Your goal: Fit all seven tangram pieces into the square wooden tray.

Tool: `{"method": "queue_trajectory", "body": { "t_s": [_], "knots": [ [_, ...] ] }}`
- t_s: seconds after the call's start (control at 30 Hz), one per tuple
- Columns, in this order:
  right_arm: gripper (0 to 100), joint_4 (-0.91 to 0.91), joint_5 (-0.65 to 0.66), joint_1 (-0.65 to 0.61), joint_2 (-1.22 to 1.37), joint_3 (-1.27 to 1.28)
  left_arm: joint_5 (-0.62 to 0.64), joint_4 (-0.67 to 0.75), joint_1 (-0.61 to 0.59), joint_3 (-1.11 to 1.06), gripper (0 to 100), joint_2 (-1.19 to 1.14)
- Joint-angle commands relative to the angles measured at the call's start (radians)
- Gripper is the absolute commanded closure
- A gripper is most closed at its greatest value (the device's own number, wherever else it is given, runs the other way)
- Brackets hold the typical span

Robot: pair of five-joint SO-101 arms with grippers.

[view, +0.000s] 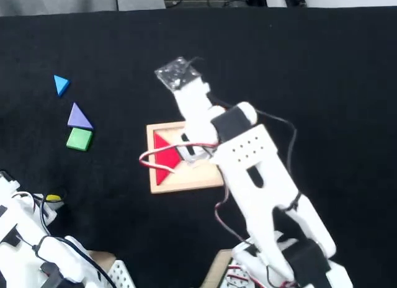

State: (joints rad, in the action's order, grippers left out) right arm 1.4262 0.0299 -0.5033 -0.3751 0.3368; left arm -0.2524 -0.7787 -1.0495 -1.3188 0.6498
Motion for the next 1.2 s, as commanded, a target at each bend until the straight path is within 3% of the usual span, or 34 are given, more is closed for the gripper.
{"method": "queue_trajectory", "body": {
  "t_s": [0.0, 0.23, 0.53, 0.9, 1.17],
  "knots": [
    [86.4, -0.02, -0.084, 0.014, -0.068, 0.031, -0.008, 0.015, 0.013, -0.001, 68, 0.011],
    [86.3, -0.124, -0.115, -0.103, -0.082, 0.223, -0.008, 0.015, 0.013, -0.002, 68, 0.011],
    [86.1, -0.548, -0.508, -0.078, -0.065, 0.463, -0.008, 0.015, 0.013, -0.002, 68, 0.011],
    [86.4, -0.569, -0.66, -0.068, -0.067, 0.483, -0.005, 0.017, 0.015, -0.002, 68, 0.011],
    [86.4, -0.569, -1.069, -0.069, -0.061, 0.515, -0.003, 0.021, 0.016, -0.002, 68, 0.011]
  ]
}}
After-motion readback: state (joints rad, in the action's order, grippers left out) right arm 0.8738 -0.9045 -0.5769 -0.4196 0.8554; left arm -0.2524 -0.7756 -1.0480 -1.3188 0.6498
